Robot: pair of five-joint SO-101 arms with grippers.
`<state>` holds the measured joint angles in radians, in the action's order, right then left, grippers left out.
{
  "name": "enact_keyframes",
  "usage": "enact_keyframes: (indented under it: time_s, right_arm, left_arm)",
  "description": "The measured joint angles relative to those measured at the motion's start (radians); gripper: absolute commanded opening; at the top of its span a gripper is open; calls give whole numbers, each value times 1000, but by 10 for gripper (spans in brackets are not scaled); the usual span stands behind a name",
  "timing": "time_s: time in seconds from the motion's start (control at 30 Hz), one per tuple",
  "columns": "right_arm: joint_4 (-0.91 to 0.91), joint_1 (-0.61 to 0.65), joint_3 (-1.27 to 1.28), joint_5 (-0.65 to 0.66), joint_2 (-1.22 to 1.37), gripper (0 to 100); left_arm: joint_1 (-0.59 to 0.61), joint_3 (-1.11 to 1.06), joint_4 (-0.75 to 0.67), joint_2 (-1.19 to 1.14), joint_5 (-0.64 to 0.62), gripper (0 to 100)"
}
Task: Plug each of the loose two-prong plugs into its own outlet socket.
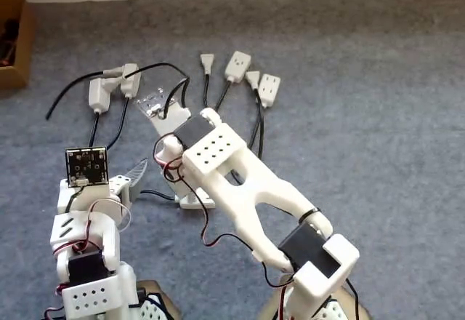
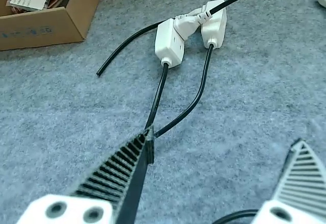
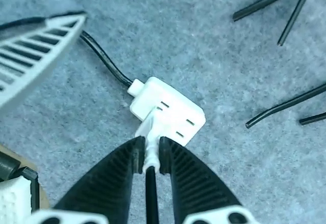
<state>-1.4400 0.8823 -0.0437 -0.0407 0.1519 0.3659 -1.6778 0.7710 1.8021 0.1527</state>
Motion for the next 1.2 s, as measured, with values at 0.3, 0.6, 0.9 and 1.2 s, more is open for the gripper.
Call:
enact_keyframes:
  time_s: [0.3,0.6,0.9,1.2]
  right_arm:
    - [0,-28,0,0,0,8]
    - [0,-31,3,8,0,8]
    - [72,-29,40,8,68,8]
    - [117,-32,41,8,132,8]
  left_arm:
    - [0,0,0,0,0,386]
    - [0,0,0,0,0,386]
    - [0,0,0,0,0,386]
    - [0,0,0,0,0,386]
